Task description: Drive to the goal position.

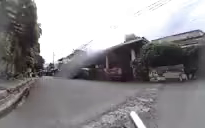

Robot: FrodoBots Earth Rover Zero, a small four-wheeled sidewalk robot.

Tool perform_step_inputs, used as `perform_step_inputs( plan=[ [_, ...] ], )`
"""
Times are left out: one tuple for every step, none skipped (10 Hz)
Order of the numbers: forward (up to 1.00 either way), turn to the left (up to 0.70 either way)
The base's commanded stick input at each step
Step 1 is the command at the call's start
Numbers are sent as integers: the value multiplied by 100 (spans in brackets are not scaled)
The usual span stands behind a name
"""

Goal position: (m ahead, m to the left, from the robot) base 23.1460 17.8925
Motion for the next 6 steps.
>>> perform_step_inputs(
  plan=[
    [70, 8],
    [70, 21],
    [70, 34],
    [70, 35],
    [70, 35],
    [70, 35]
  ],
)
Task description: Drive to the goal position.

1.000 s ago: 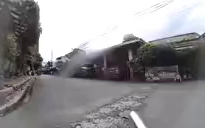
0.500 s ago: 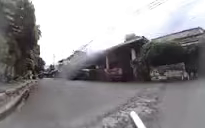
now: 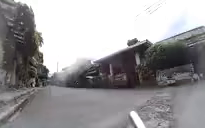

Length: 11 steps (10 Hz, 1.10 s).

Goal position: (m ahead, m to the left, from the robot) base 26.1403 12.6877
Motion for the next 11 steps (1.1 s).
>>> perform_step_inputs(
  plan=[
    [70, 35],
    [70, 35],
    [70, 14],
    [70, 0],
    [70, 0],
    [70, 0],
    [70, 0],
    [70, 0],
    [70, 0],
    [70, 0],
    [70, 0]
  ],
)
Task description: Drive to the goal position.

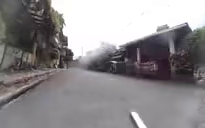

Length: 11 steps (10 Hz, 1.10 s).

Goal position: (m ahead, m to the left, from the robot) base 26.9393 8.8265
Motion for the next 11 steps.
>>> perform_step_inputs(
  plan=[
    [70, 0],
    [70, 0],
    [70, 0],
    [70, 0],
    [70, 0],
    [70, 0],
    [70, 0],
    [70, 0],
    [70, 0],
    [70, 0],
    [70, 0]
  ],
)
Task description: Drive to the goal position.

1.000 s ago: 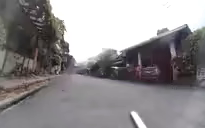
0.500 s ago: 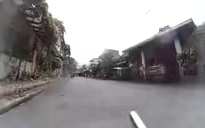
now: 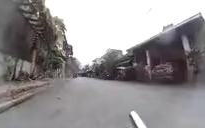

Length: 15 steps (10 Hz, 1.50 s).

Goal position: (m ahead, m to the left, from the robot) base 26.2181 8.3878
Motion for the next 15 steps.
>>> perform_step_inputs(
  plan=[
    [70, 0],
    [70, 0],
    [70, 4],
    [70, 30],
    [70, 24],
    [70, 7],
    [70, 0],
    [70, 4],
    [70, 24],
    [70, 35],
    [70, 34],
    [70, 12],
    [70, 1],
    [70, 0],
    [70, 0]
  ],
)
